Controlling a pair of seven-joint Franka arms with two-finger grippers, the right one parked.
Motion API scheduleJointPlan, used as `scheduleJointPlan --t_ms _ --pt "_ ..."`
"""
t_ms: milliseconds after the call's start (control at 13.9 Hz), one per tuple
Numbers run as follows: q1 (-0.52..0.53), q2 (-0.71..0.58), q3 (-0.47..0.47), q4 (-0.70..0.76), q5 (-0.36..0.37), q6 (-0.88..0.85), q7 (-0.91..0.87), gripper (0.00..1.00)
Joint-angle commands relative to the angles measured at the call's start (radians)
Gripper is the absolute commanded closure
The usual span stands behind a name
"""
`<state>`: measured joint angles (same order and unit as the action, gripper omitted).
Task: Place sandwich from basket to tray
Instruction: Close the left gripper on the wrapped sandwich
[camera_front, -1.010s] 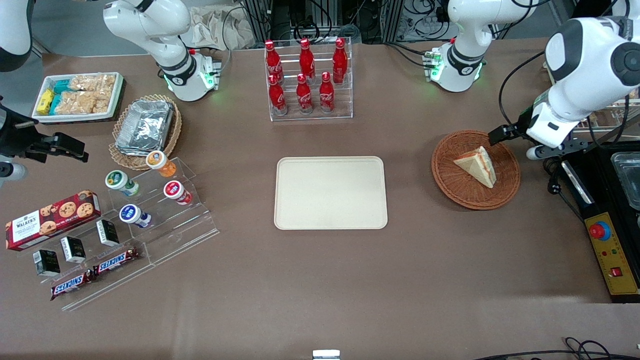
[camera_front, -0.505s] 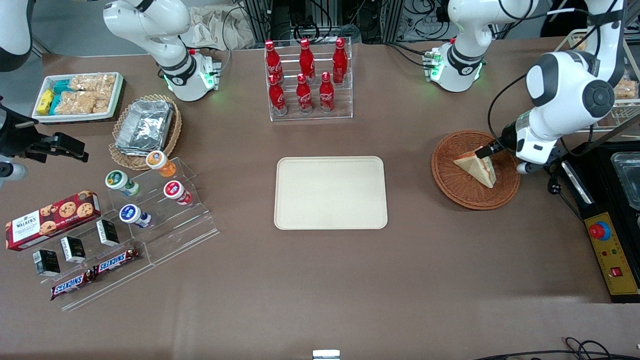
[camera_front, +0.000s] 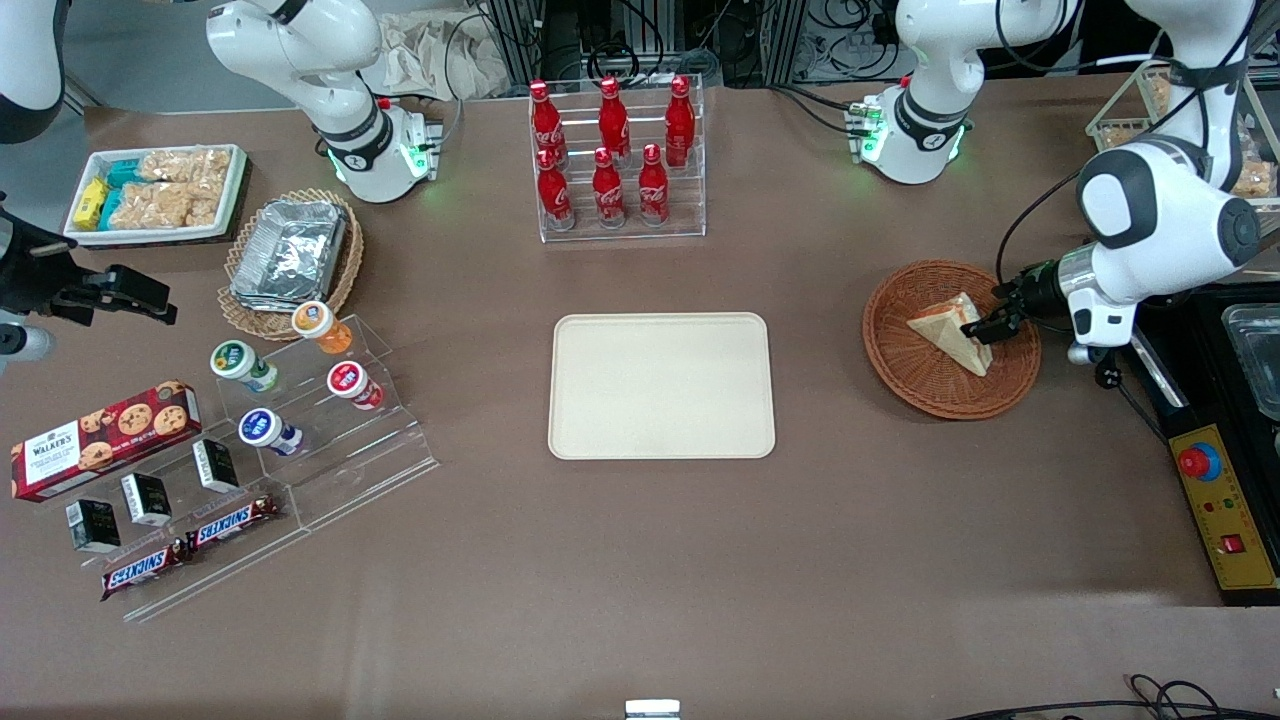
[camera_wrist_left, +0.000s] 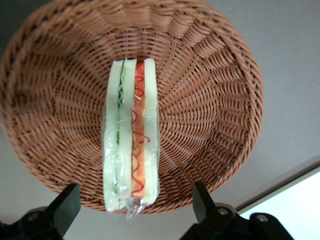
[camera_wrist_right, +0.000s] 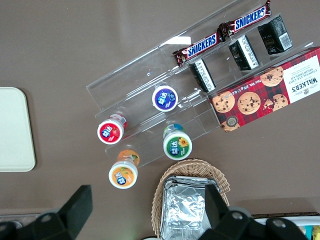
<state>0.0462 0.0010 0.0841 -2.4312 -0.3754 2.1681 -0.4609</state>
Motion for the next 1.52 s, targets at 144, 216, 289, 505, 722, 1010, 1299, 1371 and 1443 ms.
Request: scheduleJointPlan --t_ms 144,216,289,505,722,1010,1299,1371,1443 --pt "0.000 0.080 -0.009 0.006 -0.060 0.018 -0.048 0.00" --pt "-0.003 0.095 -0.010 0.007 -0.071 0.019 -0.050 0.00" --pt "-0.009 0.114 -0.012 0.008 -0.083 0.024 -0.055 0.00" --pt "-0.016 0.157 -0.017 0.006 -0.088 0.045 -0.071 0.01" --pt "-0.016 0.177 -0.017 0.004 -0.088 0.061 -0.071 0.12" --pt "-0.016 0.172 -0.018 0.009 -0.088 0.052 -0.104 0.64" --pt "-0.016 0.145 -0.018 0.029 -0.086 0.004 -0.105 0.72" --pt "-0.016 0.123 -0.017 0.038 -0.079 -0.020 -0.104 0.71" --pt "-0.016 0.100 -0.017 0.044 -0.073 -0.042 -0.104 0.71"
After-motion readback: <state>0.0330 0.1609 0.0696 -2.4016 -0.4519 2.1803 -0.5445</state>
